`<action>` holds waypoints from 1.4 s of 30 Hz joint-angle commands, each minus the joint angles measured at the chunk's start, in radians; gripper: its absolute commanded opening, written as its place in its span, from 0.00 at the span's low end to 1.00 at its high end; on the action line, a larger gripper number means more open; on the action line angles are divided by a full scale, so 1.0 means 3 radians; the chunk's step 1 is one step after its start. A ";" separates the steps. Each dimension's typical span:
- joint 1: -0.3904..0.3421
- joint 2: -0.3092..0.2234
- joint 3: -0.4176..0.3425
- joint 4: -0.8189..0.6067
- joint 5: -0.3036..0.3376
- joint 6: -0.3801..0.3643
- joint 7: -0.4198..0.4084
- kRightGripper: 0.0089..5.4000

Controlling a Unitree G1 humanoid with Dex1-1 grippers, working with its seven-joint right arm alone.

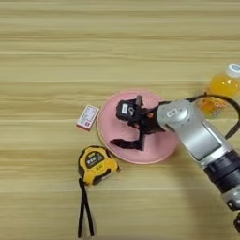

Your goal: Move the objects on the table

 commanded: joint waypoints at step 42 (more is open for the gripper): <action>-0.0962 0.0722 -0.0728 0.0009 0.0769 0.0969 -0.0533 1.00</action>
